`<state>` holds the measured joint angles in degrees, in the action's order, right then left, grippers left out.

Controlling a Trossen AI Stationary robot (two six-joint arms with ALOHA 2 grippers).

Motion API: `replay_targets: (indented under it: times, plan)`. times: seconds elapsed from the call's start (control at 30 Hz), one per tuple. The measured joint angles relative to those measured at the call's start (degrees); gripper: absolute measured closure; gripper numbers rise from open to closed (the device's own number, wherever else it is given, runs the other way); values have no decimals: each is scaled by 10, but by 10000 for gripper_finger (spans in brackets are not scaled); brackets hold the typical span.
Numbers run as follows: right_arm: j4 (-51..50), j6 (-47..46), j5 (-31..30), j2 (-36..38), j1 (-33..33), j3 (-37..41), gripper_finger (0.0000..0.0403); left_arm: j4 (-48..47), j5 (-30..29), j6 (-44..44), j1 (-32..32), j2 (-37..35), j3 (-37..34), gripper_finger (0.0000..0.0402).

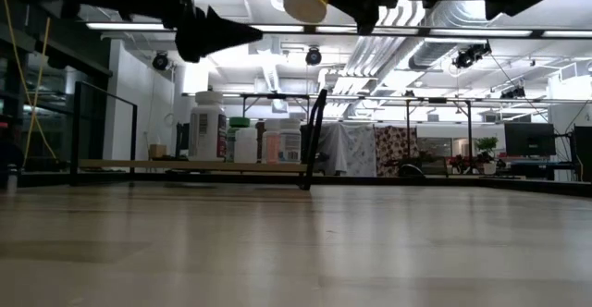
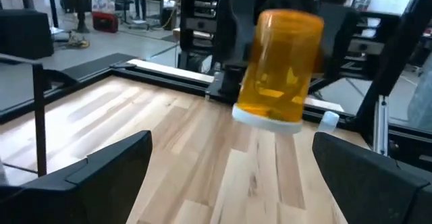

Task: Pick and place medicine bottles onto shelf by color
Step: Put the orange pill bottle on the shelf

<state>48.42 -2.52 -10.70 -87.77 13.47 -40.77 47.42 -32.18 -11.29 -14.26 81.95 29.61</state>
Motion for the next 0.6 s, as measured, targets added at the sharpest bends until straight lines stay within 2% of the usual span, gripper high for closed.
replay_targets:
  times: [0.27, 0.6]
  plan:
    - [-27, -16, -2, -9, 0, -1, 224, 10, 92, 18, 8, 10, 13, 2]
    - [-44, -12, 13, -72, 0, -67, 224, -112, 101, 25, 8, 10, 53, 2]
